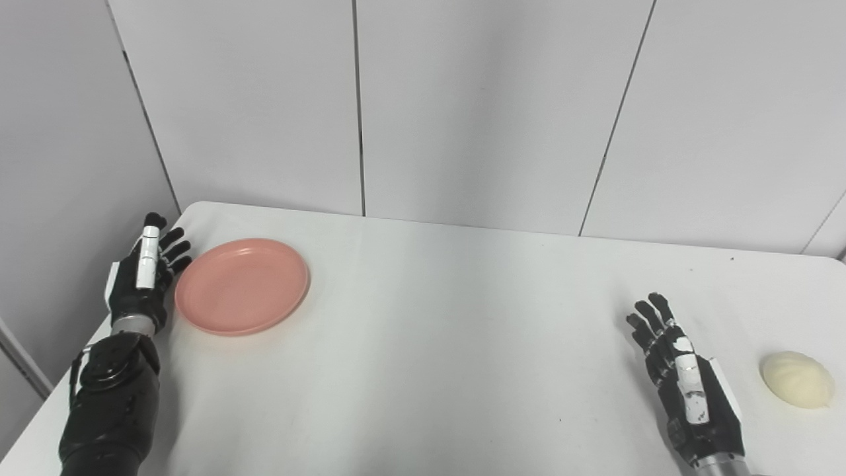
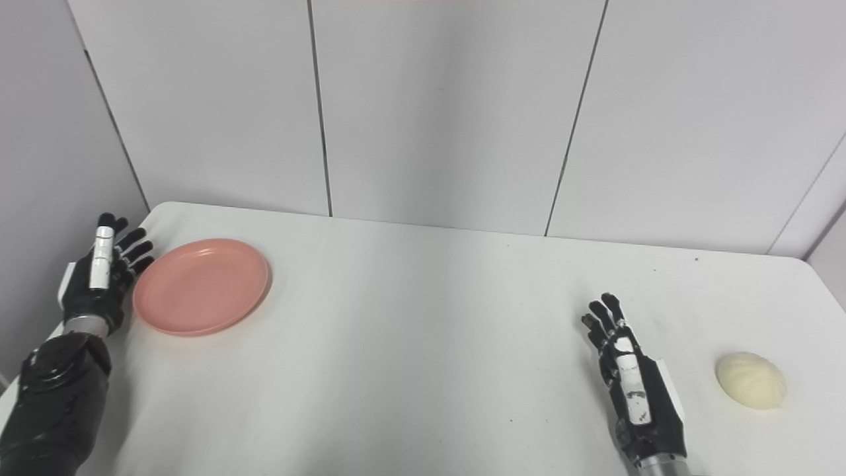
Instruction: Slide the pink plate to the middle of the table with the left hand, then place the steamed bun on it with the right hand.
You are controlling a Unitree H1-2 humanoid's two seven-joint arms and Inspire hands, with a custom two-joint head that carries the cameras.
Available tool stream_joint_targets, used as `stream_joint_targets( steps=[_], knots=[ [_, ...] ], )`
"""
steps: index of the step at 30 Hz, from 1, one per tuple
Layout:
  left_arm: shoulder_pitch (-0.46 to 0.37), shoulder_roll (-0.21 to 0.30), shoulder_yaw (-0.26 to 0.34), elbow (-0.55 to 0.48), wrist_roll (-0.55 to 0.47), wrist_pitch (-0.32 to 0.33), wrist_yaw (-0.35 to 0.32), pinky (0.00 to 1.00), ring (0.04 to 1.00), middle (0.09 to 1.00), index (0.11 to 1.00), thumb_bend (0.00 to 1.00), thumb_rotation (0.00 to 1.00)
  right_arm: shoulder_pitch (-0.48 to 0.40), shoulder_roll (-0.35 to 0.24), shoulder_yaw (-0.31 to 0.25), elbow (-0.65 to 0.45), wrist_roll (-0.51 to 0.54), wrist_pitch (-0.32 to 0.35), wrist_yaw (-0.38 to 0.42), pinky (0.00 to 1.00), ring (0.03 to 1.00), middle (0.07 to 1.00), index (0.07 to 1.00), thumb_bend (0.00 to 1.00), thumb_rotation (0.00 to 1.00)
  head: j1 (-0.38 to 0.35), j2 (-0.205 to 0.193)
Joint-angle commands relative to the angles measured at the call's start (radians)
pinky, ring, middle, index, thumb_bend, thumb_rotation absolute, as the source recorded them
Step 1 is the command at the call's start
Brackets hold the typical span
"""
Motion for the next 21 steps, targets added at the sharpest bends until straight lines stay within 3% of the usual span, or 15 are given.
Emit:
stream_joint_targets(
  steps=[1, 8, 21],
  knots=[
    [-0.039, 0.013, 0.002, -0.002, -0.011, -0.026, -0.006, 0.81, 0.82, 0.822, 0.858, 0.81, 0.84, 0.038, 0.003, -0.003, 0.011, 0.01, -0.026, 0.008, 1.0, 0.936, 0.953, 0.971, 0.77, 0.93, -0.001, 0.003],
    [-0.017, 0.002, -0.004, -0.01, -0.021, -0.034, -0.008, 0.78, 0.809, 0.821, 0.863, 0.79, 0.83, 0.042, -0.003, -0.003, 0.002, 0.011, -0.018, 0.008, 1.0, 0.938, 0.955, 0.972, 0.8, 0.92, -0.004, 0.011],
    [-0.017, -0.048, -0.026, -0.077, -0.055, 0.017, -0.038, 0.8, 0.809, 0.808, 0.847, 0.82, 0.8, 0.047, -0.006, 0.002, -0.016, 0.004, -0.001, 0.001, 1.0, 0.937, 0.954, 0.971, 0.8, 0.91, -0.013, 0.02]
  ],
)
